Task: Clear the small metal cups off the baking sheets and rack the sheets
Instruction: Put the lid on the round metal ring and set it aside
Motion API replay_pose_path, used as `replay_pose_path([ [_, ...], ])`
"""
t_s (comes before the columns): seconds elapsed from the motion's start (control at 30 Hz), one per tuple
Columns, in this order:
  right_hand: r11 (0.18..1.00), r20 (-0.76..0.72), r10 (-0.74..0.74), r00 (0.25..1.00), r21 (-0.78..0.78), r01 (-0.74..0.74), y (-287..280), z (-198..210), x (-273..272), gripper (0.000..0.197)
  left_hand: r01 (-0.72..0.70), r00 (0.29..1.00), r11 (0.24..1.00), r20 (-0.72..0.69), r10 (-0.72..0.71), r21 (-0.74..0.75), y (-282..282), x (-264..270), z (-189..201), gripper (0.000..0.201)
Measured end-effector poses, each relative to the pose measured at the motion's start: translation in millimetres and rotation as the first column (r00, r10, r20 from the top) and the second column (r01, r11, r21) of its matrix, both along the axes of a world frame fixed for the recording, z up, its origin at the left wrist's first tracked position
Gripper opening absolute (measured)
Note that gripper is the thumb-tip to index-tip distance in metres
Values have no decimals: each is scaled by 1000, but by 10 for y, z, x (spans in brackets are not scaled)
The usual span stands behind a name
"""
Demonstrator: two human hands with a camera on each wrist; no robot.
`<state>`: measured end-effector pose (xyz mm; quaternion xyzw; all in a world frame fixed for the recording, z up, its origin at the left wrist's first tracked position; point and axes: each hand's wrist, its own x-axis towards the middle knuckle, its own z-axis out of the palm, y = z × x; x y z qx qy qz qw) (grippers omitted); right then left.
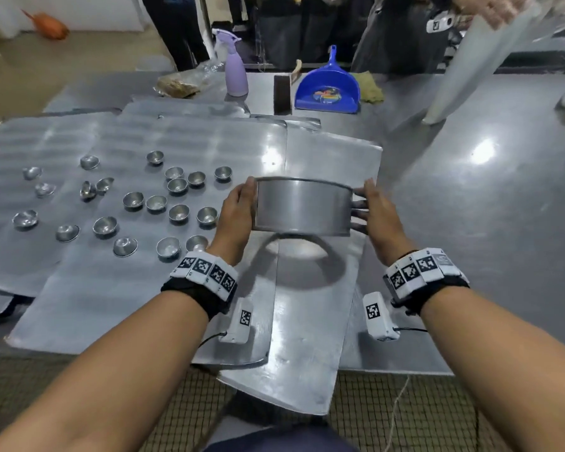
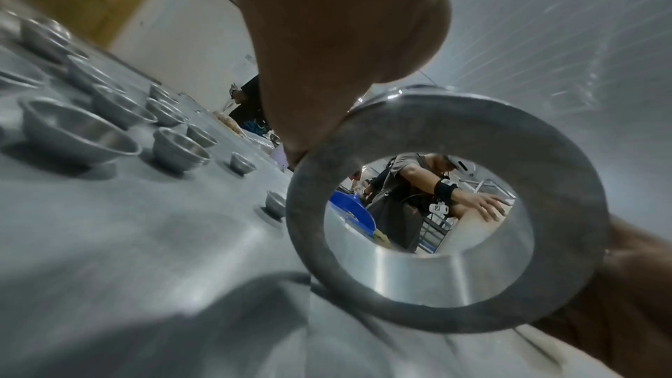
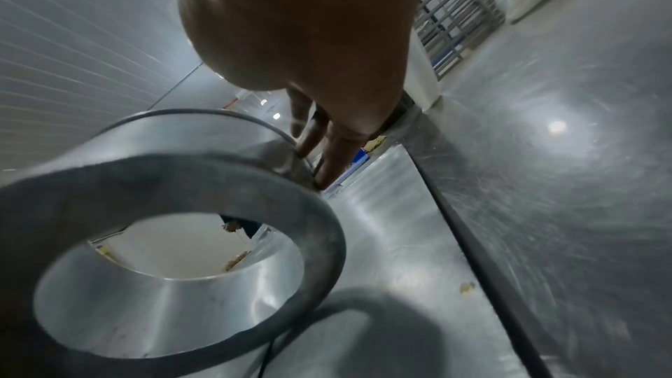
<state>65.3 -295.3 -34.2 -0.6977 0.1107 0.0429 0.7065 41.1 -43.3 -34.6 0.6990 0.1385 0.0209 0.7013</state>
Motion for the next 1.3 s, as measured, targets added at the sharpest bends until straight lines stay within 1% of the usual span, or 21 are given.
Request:
replay_pose_path([
  [0.07,999,4,32,999,-18,-32,-29,-26,-43,38,-5,1000,1000,1,5,17,-43,-91,-59,78],
  [0.1,998,16,47,999,-40,-46,-52,-60,-69,39,-19,1000,999,-6,19,32,-63,-150,-92,80],
  [0.17,987,38,72,997,-148,-65,-90,-182,-104,53,-26,999,998,-33,28,66,-74,-249,-202,85],
  [0.23,954,43,91,995,-290,-75,-139,-307,-174,64,-1,999,988,-37,7,156,-98,-379,-295,74],
  [0.3,940,23,112,993,-327,-98,-175,-405,-248,55,5,1000,978,-17,-1,209,-125,-480,-329,59],
  [0.37,939,21,139,990,-319,-125,-203,-454,-324,28,4,999,977,30,-10,211,-145,-555,-320,48],
  [0.4,937,24,153,988,-322,-137,-212,-464,-358,21,14,999,975,41,-23,220,-154,-584,-307,43],
  [0.47,932,36,176,984,-328,-155,-235,-480,-410,24,33,998,967,35,-44,253,-144,-620,-313,26],
  [0.5,931,38,182,983,-329,-160,-247,-491,-423,28,40,999,965,15,-46,260,-124,-629,-320,24],
  [0.57,929,37,193,980,-327,-171,-265,-497,-453,32,69,997,963,-46,-59,261,-69,-647,-331,42],
  [0.6,928,31,201,979,-325,-180,-269,-494,-467,36,85,994,961,-85,-65,262,-50,-661,-312,52],
  [0.63,928,24,210,977,-320,-191,-276,-491,-480,44,103,990,961,-118,-74,257,-28,-673,-295,56],
  [0.7,929,-1,214,977,-308,-204,-293,-502,-489,52,111,984,969,-159,-77,221,-16,-712,-248,46],
  [0.77,925,-4,213,977,-321,-203,-291,-499,-490,40,81,985,977,-163,-49,198,-28,-742,-228,36],
  [0.83,909,6,205,979,-371,-188,-286,-492,-478,34,41,989,978,-150,-10,202,-49,-760,-238,33],
  [0.9,857,27,206,978,-488,-167,-267,-444,-463,39,5,990,977,-139,26,215,-41,-767,-250,35],
  [0.97,768,83,225,971,-628,-124,-224,-357,-439,45,-16,991,963,-121,50,269,6,-782,-255,37],
  [1.03,726,158,262,952,-683,-87,-105,-185,-417,43,-46,994,946,-82,76,321,90,-800,-231,33],
  [1.13,729,233,354,906,-675,-112,240,101,-354,33,-123,991,926,-5,134,356,297,-817,-128,22],
  [1.23,723,214,450,867,-657,-213,752,327,-304,31,-199,979,907,46,196,371,643,-853,-20,14],
  [1.3,663,154,534,831,-687,-298,1160,410,-271,34,-244,968,886,50,244,394,961,-905,37,11],
])
